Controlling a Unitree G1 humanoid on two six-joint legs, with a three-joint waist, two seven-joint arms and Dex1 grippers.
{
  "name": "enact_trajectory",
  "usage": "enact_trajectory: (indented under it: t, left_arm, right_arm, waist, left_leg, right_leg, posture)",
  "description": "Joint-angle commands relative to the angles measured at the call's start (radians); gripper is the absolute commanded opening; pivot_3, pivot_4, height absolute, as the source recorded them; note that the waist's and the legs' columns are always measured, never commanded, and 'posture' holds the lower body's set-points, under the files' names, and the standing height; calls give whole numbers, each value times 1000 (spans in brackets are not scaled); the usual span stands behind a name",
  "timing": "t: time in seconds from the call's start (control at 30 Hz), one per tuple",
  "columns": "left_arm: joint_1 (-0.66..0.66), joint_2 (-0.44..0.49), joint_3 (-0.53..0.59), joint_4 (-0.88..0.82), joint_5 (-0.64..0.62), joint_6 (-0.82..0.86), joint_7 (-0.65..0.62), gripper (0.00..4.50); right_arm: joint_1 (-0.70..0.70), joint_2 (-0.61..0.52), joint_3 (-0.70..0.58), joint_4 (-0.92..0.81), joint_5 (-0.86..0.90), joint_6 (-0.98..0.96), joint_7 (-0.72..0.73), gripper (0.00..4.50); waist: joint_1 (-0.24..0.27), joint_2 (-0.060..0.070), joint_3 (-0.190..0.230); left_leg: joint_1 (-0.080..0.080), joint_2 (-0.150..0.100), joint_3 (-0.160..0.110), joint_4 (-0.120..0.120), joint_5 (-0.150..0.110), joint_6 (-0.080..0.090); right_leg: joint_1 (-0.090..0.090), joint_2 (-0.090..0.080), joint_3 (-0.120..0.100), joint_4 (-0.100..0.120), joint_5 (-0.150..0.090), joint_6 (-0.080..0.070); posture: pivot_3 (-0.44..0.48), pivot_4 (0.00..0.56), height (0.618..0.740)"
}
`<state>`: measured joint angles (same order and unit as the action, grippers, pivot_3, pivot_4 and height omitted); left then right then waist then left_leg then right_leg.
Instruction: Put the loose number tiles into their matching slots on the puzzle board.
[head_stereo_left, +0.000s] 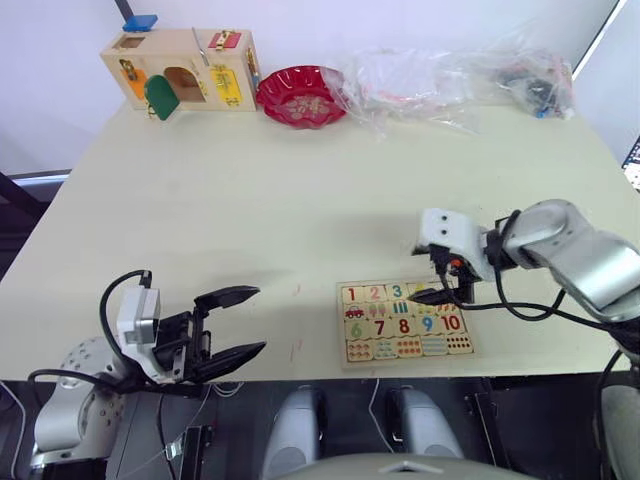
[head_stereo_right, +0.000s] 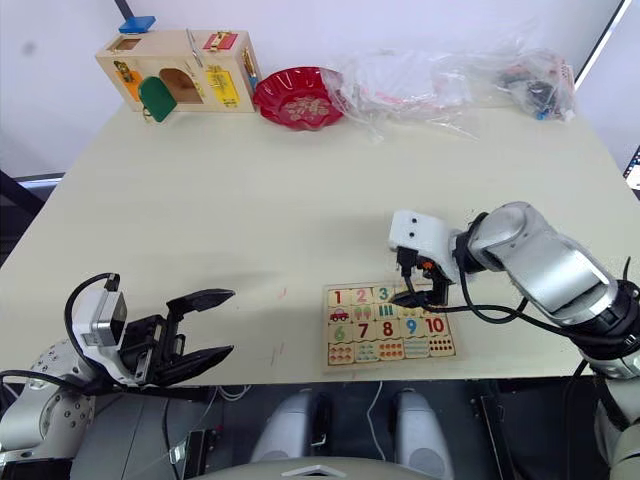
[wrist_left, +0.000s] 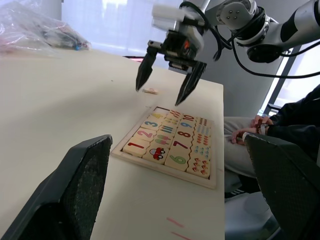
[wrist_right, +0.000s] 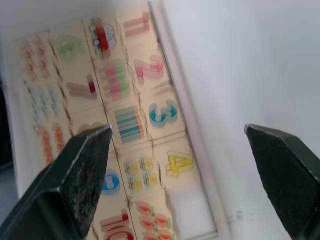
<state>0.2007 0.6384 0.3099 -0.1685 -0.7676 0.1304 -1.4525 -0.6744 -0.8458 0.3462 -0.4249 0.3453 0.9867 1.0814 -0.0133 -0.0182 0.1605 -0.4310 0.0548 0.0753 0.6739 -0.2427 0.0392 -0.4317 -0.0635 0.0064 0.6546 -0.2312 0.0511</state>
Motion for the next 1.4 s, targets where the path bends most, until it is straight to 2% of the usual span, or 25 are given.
enact_trajectory:
  t: [0.03,0.1,0.2,0.27,0.3,0.4,0.47,0.53,0.6,1.4]
  left_arm:
    - [6,1,17,-25,-10,-13,-2,4500]
    - [4,1,16,-20,-9,-14,-4,4500]
    - [-1,1,13,-12,-8,-16,-7,4500]
    - [-6,1,11,-10,-7,-16,-8,4500]
    - [-7,1,10,-10,-7,-16,-8,4500]
    - [-8,1,9,-12,-6,-15,-7,4500]
    - [-8,2,10,-13,-6,-15,-6,4500]
    - [-6,2,11,-15,-7,-15,-6,4500]
    - [-1,2,14,-16,-7,-17,-8,4500]
    - [-2,-1,-2,-42,-7,-10,21,4500]
  right_arm:
    - [36,0,-97,25,51,-99,36,4422]
    - [66,4,-113,47,43,-169,39,4422]
    - [89,23,-117,119,51,-177,36,4422]
    - [94,38,-110,184,33,-216,33,3918]
    - [95,39,-100,213,15,-240,34,3828]
    - [98,43,-80,263,-2,-270,52,2424]
    - [100,40,-66,277,-16,-291,68,1640]
    - [102,39,-56,288,-30,-307,78,590]
    - [105,35,-40,301,-54,-331,84,93]
    - [126,40,-16,317,-137,-348,104,93]
  waist:
    - [0,0,0]
    - [0,0,0]
    - [0,0,0]
    - [-1,0,0]
    - [0,0,0]
    - [0,0,0]
    - [0,0,0]
    - [0,0,0]
    - [0,0,0]
    - [0,0,0]
  left_leg:
    - [0,0,0,0,0,0]
    - [0,0,0,1,0,0]
    - [1,0,0,1,0,0]
    - [1,0,0,1,0,0]
    - [1,0,0,1,0,0]
    - [1,0,0,1,0,0]
    - [0,0,0,1,0,0]
    - [0,0,0,1,0,0]
    - [1,0,0,1,0,0]
    - [1,0,0,1,0,0]
  right_leg:
    - [0,0,0,0,0,0]
    - [0,0,0,1,0,0]
    - [0,0,0,1,0,0]
    - [0,0,0,1,0,0]
    - [0,0,0,1,0,0]
    - [0,0,1,2,0,0]
    - [0,0,0,2,0,0]
    - [0,1,0,2,0,0]
    - [0,1,0,2,0,0]
    - [0,1,1,2,0,0]
  posture:
    - [0,150,740]
    - [0,150,740]
    - [0,150,740]
    - [0,150,740]
    - [0,150,740]
    - [0,150,740]
    - [0,150,740]
    - [0,150,740]
    - [0,150,740]
    - [0,150,740]
